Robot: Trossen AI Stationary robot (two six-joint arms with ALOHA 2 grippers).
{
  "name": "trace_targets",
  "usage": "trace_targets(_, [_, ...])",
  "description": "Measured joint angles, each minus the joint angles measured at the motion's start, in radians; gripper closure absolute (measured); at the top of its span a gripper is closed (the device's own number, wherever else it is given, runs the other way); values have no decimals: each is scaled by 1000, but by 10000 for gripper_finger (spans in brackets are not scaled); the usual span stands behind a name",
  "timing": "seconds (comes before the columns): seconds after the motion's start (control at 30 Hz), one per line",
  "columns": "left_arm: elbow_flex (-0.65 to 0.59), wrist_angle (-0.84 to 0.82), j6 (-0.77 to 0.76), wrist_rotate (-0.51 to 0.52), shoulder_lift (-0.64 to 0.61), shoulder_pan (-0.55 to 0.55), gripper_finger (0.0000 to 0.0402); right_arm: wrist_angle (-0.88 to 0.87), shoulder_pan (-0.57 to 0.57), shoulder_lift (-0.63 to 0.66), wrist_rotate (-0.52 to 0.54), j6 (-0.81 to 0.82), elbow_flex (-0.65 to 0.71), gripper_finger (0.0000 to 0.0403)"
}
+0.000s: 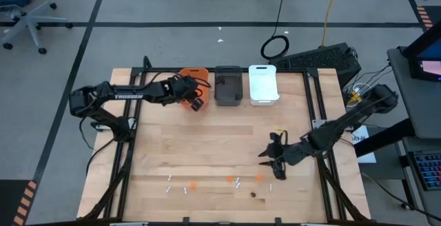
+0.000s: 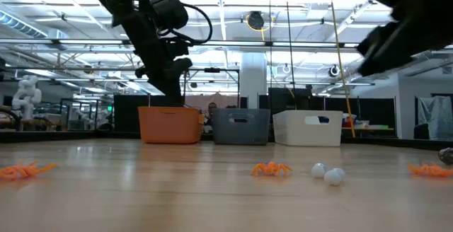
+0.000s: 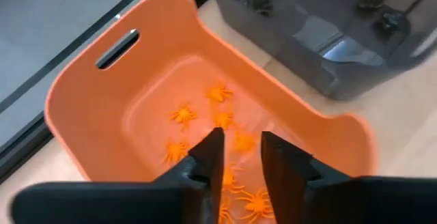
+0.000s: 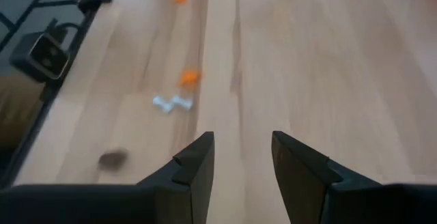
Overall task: Sort Halloween decoration
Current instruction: Put the black skull toy into the black bin
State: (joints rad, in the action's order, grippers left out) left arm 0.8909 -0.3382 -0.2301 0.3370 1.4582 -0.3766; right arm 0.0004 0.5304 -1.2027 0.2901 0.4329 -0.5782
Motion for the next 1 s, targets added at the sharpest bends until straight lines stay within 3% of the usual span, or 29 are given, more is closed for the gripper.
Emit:
trace_targets(0.13, [0,-3,1,-6,-6,28,278,-156,52,65,3,118,0,268])
trace_targets(0.3, [0,-13,0,-88,-69,96,274,-307,112,72,3,209,0,267])
trace_targets(0.4, [0,-10,0,-83,-129,169,274,-369,138,72,3,256,0,267])
trace_targets(0.63, [0,-6,0,73,-236,378,274,-443,182,33,19,317,0,239])
trace_targets(0.83, [0,4,-26,203,-245,525,274,-430,181,-24,55,324,0,177])
trace_targets(1.0, [0,20,-26,308,-245,632,275,-423,182,-89,49,341,0,164])
